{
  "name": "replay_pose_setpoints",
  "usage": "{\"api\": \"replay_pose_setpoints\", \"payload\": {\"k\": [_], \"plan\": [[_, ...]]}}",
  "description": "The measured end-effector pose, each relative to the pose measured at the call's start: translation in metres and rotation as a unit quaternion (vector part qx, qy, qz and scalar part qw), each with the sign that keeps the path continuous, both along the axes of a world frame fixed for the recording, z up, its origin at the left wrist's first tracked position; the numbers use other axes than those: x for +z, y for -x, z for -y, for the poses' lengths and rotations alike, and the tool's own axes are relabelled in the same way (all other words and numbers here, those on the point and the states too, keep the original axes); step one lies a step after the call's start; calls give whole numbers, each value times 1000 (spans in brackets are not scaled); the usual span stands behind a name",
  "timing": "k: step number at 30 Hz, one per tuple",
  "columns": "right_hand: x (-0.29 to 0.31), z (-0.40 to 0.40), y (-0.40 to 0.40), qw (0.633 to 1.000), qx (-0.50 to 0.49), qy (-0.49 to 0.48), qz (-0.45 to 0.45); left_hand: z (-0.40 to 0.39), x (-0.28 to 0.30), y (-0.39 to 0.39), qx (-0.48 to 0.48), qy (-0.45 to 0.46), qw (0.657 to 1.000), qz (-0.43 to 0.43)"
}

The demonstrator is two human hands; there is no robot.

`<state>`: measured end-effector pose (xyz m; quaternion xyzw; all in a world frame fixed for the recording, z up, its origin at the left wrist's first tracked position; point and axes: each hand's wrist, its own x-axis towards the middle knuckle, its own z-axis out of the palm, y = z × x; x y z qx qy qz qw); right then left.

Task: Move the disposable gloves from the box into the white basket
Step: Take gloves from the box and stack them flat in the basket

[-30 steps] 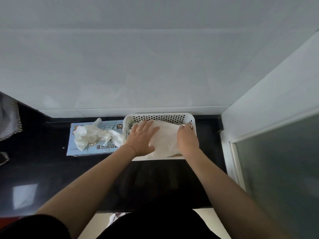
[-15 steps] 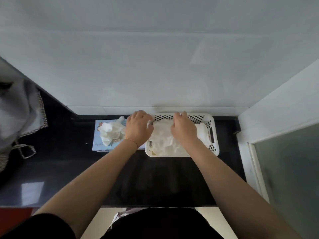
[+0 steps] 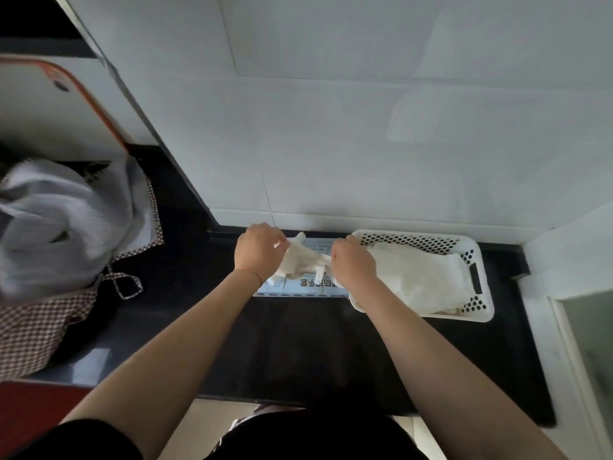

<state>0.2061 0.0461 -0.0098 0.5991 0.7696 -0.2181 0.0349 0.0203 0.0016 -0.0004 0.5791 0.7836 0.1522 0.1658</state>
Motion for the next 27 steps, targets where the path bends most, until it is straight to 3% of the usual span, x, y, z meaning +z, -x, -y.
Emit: {"api": "replay_pose_setpoints", "payload": {"k": [4,10,14,21,27], "plan": [[17,-4,10,997,-38,-11,-67,-10,26,-1,-42,-71,995,54],[57,-8,27,960,-48,30,-275,-24,66,-2,-8,-24,967,254],[62,-11,28,957,-63,-32,-281,-23,69,9,2,-25,960,281],[62,-5,25,968,-60,-25,-244,-16,55,22,40,0,955,295],[67,-2,19,945,-127,2,-302,-12,49,30,61,31,938,340]]}}
